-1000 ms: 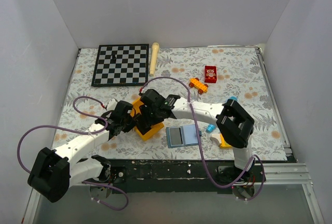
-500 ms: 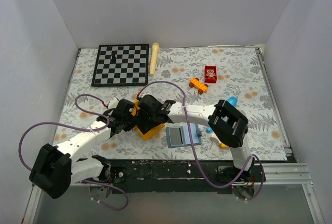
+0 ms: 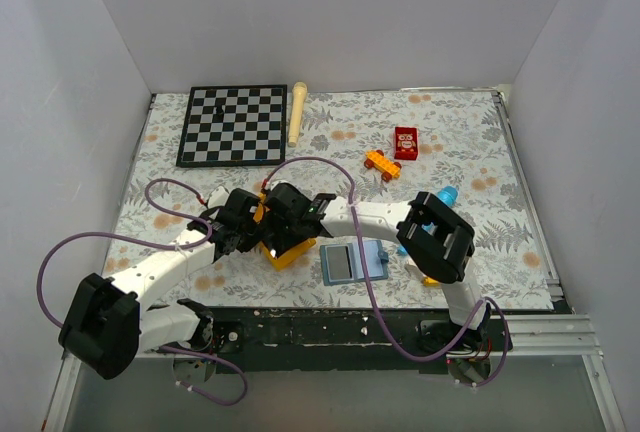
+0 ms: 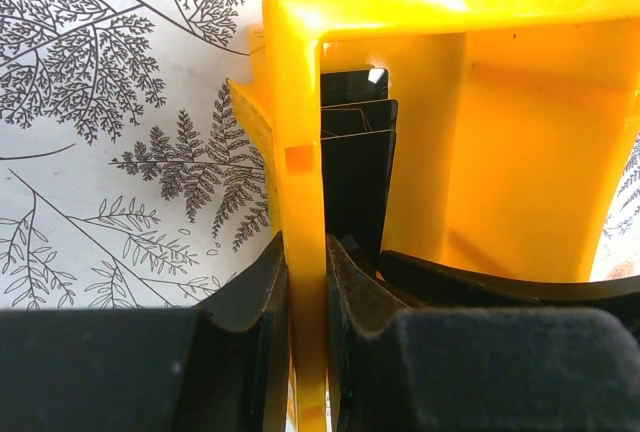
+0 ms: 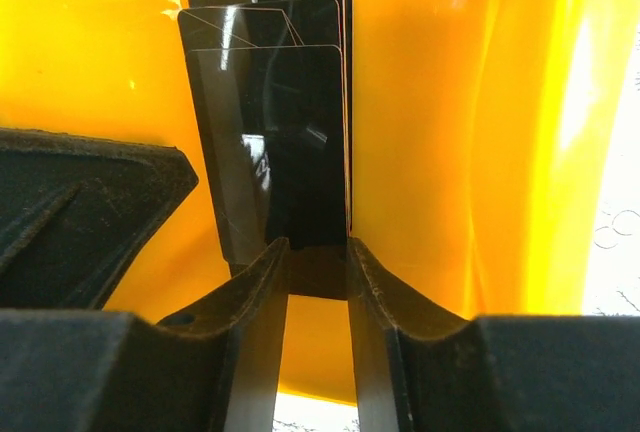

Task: Put the credit cards into the card holder
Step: Pick up the credit card from the storage box.

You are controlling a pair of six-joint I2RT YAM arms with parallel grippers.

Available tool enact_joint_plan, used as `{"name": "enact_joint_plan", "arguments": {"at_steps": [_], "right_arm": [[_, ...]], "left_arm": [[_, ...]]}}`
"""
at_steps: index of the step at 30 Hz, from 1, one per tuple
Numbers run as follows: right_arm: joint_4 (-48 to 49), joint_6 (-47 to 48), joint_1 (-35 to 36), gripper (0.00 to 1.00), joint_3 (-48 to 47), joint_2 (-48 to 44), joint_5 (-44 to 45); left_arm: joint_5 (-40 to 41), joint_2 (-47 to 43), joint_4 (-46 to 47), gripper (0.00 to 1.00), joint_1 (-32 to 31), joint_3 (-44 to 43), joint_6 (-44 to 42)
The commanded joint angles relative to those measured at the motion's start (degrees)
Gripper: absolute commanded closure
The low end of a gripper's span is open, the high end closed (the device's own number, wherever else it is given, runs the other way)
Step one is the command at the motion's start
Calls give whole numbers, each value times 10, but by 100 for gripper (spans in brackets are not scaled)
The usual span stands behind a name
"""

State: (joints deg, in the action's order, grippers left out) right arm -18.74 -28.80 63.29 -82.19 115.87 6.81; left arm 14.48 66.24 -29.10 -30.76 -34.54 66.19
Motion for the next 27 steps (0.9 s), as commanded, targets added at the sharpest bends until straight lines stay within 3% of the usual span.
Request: {"name": "enact_joint_plan", "arguments": {"at_steps": [1, 8, 13, 27], "right_arm": [[33, -2, -4, 66, 23, -1, -49], [67, -7, -4, 89, 34, -22, -87], [99, -7, -4, 97, 51, -51, -86], [155, -15, -10, 99, 79, -94, -120]], "left_arm": [[-2, -3, 15, 100, -1, -25, 3], [-2, -5, 12, 100, -1, -23, 3], [-2, -4, 10, 100, -1, -20, 3], [-4, -1, 5, 100, -1, -16, 3]]}}
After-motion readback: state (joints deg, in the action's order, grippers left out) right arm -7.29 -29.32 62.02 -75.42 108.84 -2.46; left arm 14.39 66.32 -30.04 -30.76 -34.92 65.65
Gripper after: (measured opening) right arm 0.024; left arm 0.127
